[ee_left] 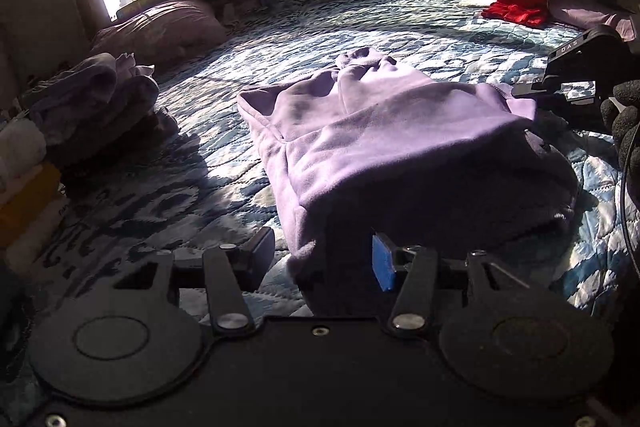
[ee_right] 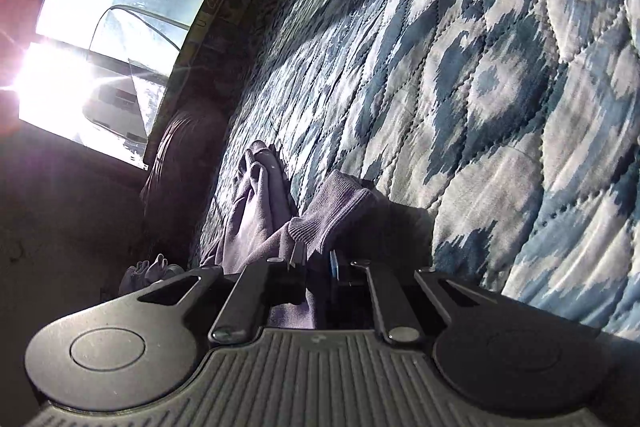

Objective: Fold clothes
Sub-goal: 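Fold the hem toward the collar with the left tool while the right tool grips the side, then open the left tool and release the folded hem onto the body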

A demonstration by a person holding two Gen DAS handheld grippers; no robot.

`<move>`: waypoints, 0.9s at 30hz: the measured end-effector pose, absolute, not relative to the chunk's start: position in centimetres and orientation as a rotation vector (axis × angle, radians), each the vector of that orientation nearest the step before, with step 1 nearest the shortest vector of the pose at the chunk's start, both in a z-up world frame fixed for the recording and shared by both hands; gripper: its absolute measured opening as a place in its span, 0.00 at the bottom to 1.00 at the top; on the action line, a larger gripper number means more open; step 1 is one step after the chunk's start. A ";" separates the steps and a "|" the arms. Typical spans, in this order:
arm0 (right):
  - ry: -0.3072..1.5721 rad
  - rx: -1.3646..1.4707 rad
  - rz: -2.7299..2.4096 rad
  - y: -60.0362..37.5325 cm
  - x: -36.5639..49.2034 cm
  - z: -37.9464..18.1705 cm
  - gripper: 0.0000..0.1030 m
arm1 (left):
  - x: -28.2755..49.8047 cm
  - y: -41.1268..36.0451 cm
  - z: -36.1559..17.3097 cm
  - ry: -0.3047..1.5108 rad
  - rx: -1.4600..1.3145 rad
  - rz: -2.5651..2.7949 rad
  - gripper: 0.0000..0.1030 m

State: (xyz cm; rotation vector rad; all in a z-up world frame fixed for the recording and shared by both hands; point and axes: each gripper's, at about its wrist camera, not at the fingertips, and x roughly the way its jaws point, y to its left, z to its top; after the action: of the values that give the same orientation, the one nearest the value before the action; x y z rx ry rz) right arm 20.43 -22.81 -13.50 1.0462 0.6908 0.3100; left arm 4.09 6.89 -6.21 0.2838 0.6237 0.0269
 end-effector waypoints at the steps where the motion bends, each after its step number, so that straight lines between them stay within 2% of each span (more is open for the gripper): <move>1: 0.667 1.027 0.326 -22.9 20.4 -12.8 0.11 | 4.2 6.7 -6.4 0.621 0.302 0.021 0.25; 2: 0.634 1.005 0.353 -23.1 20.3 -11.8 0.11 | 4.3 6.4 -6.6 0.622 0.342 0.034 0.10; 7: 0.474 0.918 0.493 -24.6 19.7 -6.9 0.10 | 3.7 5.2 -7.6 0.632 0.478 0.002 0.07; 11: 0.451 0.891 0.508 -26.8 18.4 -6.8 0.10 | 3.3 5.5 -8.5 0.643 0.506 -0.009 0.07; 17: 0.516 0.917 0.444 -28.2 17.0 -10.6 0.10 | 3.3 5.4 -8.7 0.642 0.509 -0.053 0.07; 19: 0.535 0.920 0.428 -28.4 17.4 -11.4 0.10 | 3.0 5.6 -8.4 0.649 0.482 -0.087 0.13; 21: 0.566 0.926 0.420 -28.5 17.9 -12.4 0.10 | 2.6 6.2 -7.6 0.663 0.440 -0.125 0.32; 22: 0.572 0.930 0.419 -28.6 18.0 -12.6 0.10 | 2.2 7.0 -6.7 0.662 0.386 -0.141 0.34; 25: 0.577 0.935 0.429 -28.8 18.0 -13.3 0.10 | 0.8 9.8 -3.7 0.638 0.196 -0.174 0.34; 27: 0.576 0.942 0.436 -28.9 18.0 -13.5 0.10 | 0.5 11.9 -2.5 0.608 0.123 -0.118 0.23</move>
State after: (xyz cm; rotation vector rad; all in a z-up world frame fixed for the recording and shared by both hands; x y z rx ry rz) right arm 18.02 -28.91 -13.53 0.9421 0.5759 0.4358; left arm 0.51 11.88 -2.46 0.1225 0.6082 -0.1185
